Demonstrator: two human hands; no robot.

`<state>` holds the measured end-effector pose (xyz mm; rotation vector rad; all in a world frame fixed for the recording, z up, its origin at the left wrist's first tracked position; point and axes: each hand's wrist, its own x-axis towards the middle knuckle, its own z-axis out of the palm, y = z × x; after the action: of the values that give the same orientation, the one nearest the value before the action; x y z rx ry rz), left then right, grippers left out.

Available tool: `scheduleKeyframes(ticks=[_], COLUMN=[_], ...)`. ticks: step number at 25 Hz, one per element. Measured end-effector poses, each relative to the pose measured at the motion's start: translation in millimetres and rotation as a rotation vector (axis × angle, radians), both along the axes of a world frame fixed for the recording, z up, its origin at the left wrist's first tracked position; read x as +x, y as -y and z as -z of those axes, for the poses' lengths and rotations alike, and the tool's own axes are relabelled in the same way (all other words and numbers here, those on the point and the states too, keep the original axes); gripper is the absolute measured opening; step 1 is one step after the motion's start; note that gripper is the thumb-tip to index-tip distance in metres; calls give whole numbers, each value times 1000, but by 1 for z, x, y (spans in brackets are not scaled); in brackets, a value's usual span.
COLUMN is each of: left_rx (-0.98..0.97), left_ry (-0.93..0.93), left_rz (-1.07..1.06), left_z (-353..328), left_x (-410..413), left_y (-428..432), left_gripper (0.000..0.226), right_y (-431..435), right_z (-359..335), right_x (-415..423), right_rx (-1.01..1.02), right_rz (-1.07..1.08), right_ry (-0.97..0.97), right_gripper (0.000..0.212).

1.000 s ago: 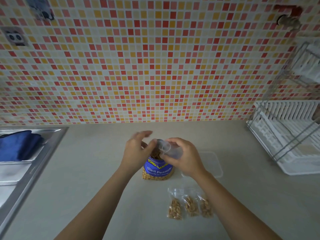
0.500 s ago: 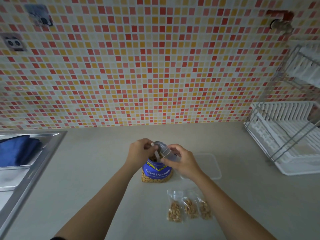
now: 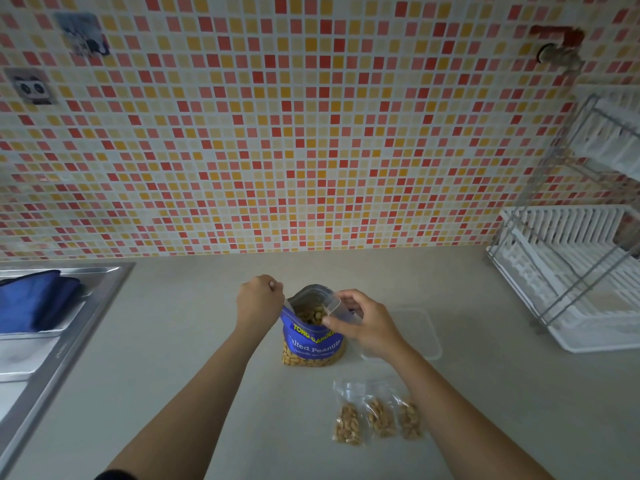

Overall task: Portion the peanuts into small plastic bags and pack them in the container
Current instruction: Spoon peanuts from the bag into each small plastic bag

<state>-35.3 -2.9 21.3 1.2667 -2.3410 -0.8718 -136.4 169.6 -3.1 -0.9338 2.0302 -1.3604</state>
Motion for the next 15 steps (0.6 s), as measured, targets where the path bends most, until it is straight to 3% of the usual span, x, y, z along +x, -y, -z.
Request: scheduleKeyframes(ticks=[4, 9, 15], left_rx=[-54, 264, 657], left_ry=[-34, -160, -387], left_rz=[375, -63, -173], left_z=[-6, 20, 21], left_x=[5, 6, 5], left_y=[-10, -5, -6], left_gripper=[20, 27, 15], right_y=[1, 0, -2], right_z=[3, 1, -3], right_x=[-2, -3, -5], right_rx=[-36, 3, 6], right_rz=[48, 91, 98], right_ry=[53, 100, 180], right_gripper=[47, 48, 45])
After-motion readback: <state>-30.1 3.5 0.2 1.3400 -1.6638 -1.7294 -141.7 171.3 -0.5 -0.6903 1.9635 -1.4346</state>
